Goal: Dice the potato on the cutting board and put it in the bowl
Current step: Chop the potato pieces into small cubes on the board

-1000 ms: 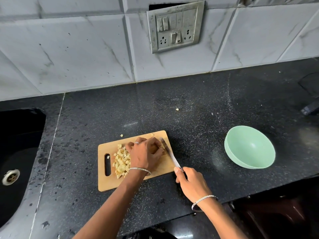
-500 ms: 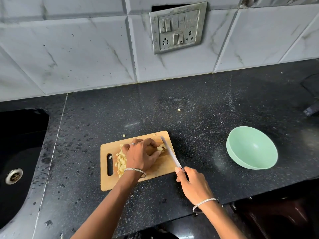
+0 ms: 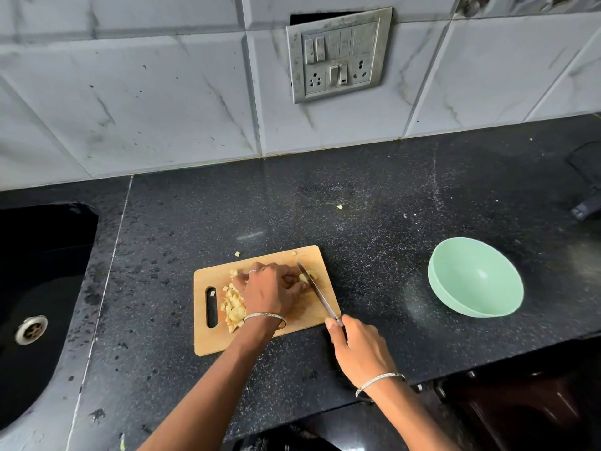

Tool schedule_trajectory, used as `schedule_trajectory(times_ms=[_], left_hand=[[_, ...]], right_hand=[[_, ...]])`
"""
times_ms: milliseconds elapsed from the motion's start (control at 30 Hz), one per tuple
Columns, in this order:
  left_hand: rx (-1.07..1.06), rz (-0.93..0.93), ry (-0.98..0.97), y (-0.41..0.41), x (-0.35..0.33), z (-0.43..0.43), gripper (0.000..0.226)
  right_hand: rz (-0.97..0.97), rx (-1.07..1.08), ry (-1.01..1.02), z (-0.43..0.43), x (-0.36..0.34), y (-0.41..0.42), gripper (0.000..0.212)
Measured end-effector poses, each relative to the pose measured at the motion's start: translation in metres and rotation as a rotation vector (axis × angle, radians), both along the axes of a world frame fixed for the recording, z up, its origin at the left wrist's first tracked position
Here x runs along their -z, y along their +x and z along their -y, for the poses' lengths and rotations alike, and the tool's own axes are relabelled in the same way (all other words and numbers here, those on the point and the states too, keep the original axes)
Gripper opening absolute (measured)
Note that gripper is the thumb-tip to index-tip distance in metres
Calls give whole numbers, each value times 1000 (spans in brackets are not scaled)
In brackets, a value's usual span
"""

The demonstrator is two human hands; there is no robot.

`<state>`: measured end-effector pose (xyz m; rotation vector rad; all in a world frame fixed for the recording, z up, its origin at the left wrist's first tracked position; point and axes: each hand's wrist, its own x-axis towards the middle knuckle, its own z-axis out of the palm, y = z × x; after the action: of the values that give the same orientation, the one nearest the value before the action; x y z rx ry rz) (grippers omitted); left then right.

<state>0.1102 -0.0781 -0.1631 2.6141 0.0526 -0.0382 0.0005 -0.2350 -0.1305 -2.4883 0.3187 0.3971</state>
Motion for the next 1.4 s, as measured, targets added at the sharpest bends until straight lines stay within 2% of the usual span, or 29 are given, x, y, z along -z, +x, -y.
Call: schedule_trajectory(times_ms=[200,533,867,1033,1233,1400], left_hand=[[-7,-4,14,-1,-4,2,20],[-42,-42,-188,4,14,-2,17],[-42,-23,-124,3,13,-4,14],[-11,-22,-106,7,15,-7,17],[16,-53,-22,8,13,-6,20],[48,-11,-14,6,7,-4,12]], right_hand=[[-16,-18,-7,-1,-2,3,36],[-37,-19,-142,-20,4,14,39],[22,-46,-232,2,-10,-24,40],[76,-9,-190,6,-14,-13,34],[90,51,-216,6,-2,3,39],[65,62,-201,5,2,3,38]])
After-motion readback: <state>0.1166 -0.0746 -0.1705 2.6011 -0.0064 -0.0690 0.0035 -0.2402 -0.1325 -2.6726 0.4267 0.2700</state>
